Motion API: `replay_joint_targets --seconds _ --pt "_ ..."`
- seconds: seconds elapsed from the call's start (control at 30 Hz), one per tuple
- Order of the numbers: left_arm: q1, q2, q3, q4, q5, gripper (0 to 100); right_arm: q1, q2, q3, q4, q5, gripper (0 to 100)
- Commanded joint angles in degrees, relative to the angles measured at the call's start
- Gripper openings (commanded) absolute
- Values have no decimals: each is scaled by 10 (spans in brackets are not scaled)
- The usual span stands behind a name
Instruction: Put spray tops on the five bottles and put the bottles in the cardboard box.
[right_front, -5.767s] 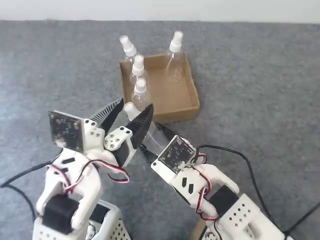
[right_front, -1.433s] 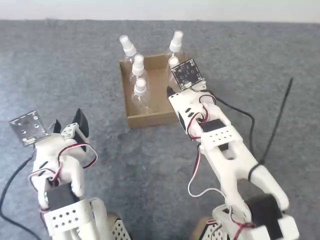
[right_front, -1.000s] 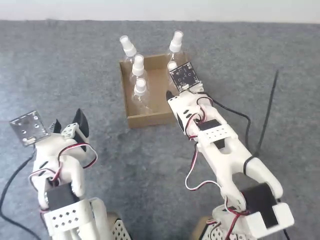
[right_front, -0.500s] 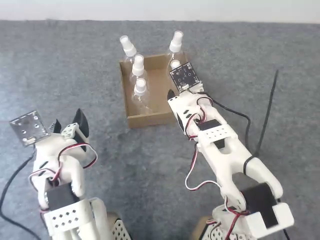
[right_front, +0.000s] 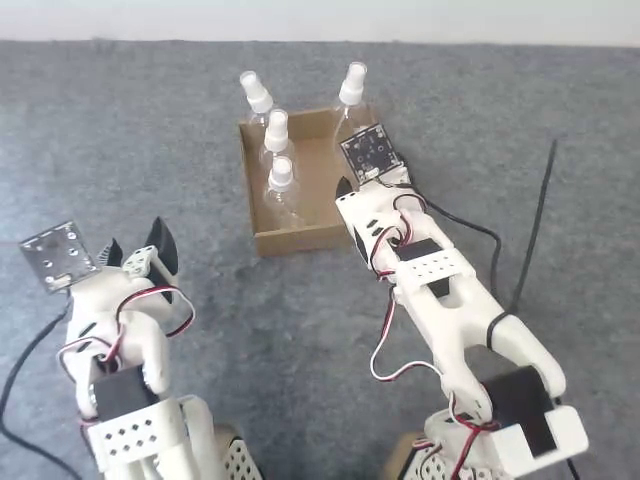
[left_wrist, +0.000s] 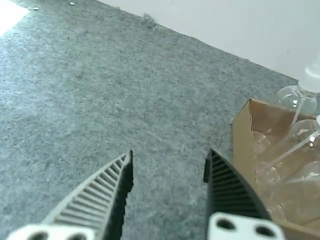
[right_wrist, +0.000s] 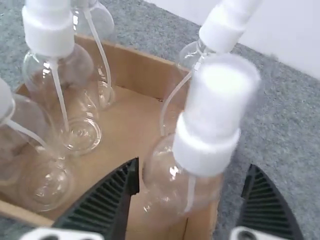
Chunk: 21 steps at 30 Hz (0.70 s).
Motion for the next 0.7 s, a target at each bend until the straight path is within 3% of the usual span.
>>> replay_joint_targets --seconds 0.0,0.4,0.67 --pt "-3 -9 -5 -16 5 221 2 -17 -46 29 -12 307" --pt "-3 -9 -5 -17 5 221 2 -36 -41 40 -12 344" --pt "-3 -9 -5 -17 5 221 3 -109 -42 146 -14 344"
